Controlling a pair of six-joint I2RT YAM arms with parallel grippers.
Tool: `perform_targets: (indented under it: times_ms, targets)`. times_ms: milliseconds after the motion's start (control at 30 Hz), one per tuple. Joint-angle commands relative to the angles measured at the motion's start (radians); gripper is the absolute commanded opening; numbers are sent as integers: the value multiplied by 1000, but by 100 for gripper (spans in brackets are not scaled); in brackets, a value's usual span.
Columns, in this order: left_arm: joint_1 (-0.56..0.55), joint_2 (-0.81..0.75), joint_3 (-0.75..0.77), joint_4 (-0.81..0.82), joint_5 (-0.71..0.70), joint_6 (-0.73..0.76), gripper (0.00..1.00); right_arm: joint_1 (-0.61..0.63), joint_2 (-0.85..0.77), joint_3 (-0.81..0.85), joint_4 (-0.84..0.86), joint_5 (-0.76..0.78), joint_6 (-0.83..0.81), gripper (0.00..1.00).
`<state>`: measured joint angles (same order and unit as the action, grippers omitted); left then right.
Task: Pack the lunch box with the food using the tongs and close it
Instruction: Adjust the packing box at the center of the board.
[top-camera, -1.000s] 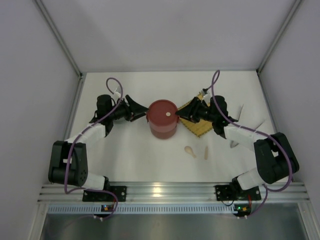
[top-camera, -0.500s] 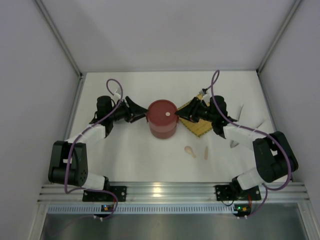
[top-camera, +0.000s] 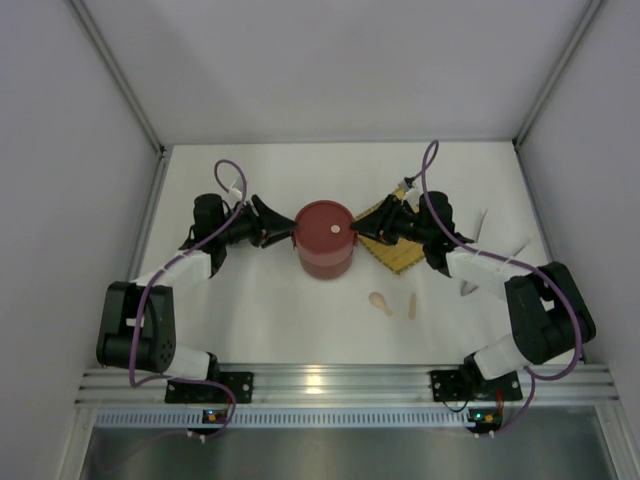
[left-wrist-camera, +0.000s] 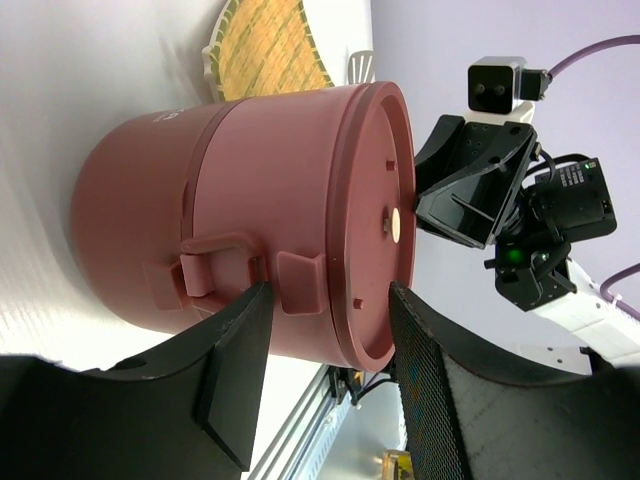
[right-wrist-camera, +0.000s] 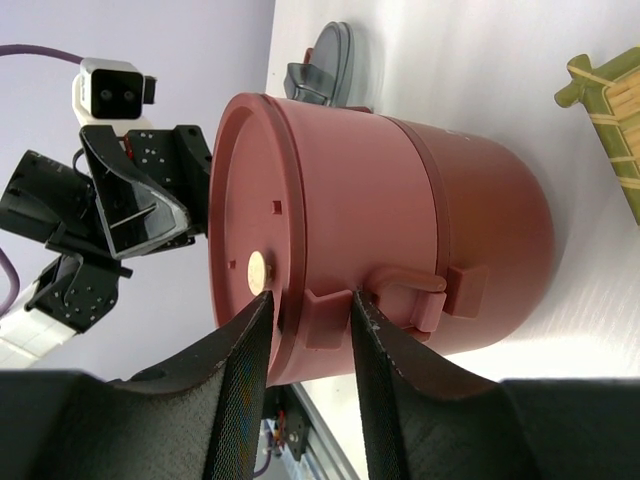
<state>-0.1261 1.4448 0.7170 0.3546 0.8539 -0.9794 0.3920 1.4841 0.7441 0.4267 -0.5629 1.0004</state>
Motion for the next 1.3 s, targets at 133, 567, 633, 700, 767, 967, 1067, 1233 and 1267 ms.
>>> perform_targets:
  times_ms: [133, 567, 633, 700, 767, 967, 1067, 1233, 1267]
  targets:
    - [-7, -4, -21, 87, 53, -16, 53, 15, 21, 24, 104, -20, 9, 35]
    - [-9, -14, -21, 81, 60, -15, 41, 21, 19, 28, 103, -17, 12, 32]
    - [-9, -17, -19, 81, 62, -15, 38, 21, 18, 31, 101, -17, 12, 32]
    - [-9, -18, -21, 78, 62, -12, 36, 21, 16, 35, 96, -17, 10, 30]
    - [-9, -20, -16, 70, 62, -7, 34, 22, 13, 38, 93, -17, 10, 29]
    - [-9, -34, 10, 47, 60, 4, 29, 25, 1, 60, 58, -6, -3, 25]
    - [-9, -44, 25, 30, 62, 7, 26, 27, -10, 72, 44, -2, -8, 24]
    - [-9, -66, 42, 8, 65, 11, 23, 27, -24, 100, 1, 4, -25, 24]
    - [-9, -72, 44, 1, 65, 16, 23, 30, -25, 109, -3, 4, -26, 24]
